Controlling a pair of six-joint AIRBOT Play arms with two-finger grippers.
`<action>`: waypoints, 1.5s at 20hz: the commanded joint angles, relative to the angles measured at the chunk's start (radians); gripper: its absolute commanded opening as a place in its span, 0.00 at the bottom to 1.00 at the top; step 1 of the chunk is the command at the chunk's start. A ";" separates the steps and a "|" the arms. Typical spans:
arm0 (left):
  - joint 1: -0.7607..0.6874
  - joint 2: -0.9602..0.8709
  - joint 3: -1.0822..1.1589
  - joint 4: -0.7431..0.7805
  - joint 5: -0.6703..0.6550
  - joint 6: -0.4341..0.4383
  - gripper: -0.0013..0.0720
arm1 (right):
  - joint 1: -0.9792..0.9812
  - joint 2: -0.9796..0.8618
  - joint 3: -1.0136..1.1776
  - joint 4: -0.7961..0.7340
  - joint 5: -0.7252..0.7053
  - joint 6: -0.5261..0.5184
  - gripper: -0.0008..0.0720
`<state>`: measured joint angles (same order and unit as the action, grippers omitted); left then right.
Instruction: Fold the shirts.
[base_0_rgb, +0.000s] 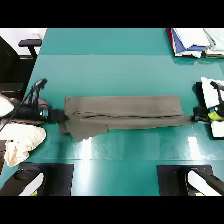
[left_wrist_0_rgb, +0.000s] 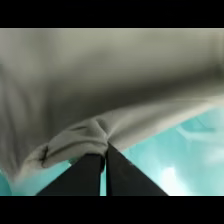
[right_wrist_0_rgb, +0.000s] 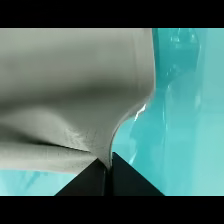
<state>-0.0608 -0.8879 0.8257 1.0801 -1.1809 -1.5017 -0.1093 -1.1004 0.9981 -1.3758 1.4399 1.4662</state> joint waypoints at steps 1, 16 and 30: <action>0.000 -0.268 0.162 0.020 0.136 0.083 0.05 | 0.055 -0.220 0.169 -0.004 -0.056 0.011 0.03; 0.000 -0.504 0.377 -0.068 0.115 0.099 0.06 | -0.134 -0.446 0.354 0.283 -0.027 -0.152 0.63; -0.343 -0.624 0.382 -0.206 0.378 0.010 0.05 | -0.179 -0.559 0.095 0.493 -0.099 -0.291 0.26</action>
<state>-0.3367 -1.4631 1.2034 0.9249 -0.8619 -1.4773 -0.3378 -1.6157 1.0790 -0.9127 1.3502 1.1904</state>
